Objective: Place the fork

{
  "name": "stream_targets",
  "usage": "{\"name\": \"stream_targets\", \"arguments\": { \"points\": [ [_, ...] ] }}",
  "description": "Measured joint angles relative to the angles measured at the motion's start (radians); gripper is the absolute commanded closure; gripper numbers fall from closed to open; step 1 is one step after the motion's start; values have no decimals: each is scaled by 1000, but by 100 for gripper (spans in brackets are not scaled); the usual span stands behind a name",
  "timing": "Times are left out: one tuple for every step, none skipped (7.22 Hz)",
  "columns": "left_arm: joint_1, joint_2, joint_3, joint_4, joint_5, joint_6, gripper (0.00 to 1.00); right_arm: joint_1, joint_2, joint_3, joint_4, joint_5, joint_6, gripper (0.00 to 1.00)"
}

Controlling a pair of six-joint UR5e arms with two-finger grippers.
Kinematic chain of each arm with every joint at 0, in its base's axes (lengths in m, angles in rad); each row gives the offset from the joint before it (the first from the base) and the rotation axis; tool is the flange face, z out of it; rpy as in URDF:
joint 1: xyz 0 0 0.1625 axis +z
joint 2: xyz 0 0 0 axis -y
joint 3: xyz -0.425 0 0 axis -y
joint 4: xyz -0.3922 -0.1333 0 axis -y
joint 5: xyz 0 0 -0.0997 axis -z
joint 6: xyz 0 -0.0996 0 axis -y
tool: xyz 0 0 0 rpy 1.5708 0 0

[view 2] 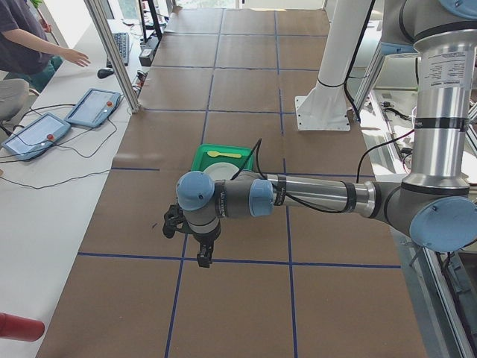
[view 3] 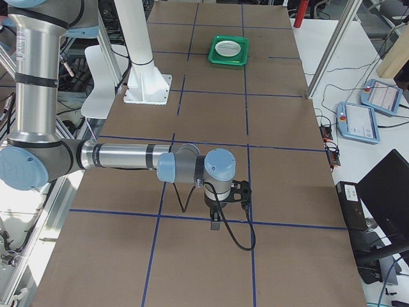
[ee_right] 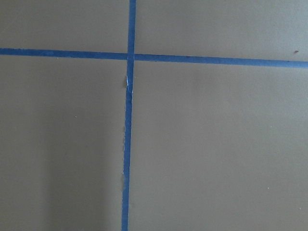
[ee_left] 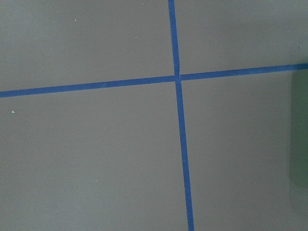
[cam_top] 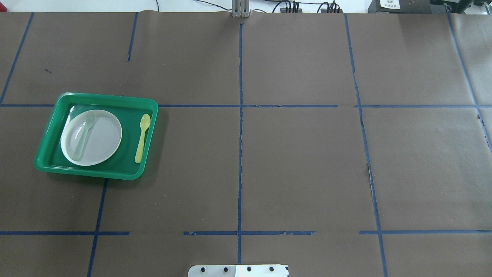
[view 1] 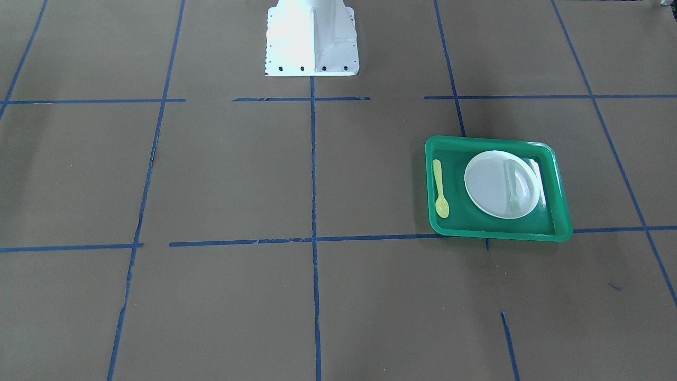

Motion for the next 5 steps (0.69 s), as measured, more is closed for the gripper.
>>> {"name": "stream_targets", "arguments": {
  "points": [
    [0, 0, 0, 0, 0, -1, 0, 0, 0, 0, 0, 0, 0, 0],
    [0, 1, 1, 0, 1, -3, 0, 0, 0, 0, 0, 0, 1, 0],
    [0, 0, 1, 1, 4, -6, 0, 0, 0, 0, 0, 0, 0, 0],
    [2, -10, 3, 2, 6, -8, 0, 0, 0, 0, 0, 0, 0, 0],
    [4, -30, 4, 2, 5, -12, 0, 0, 0, 0, 0, 0, 0, 0]
  ]
}}
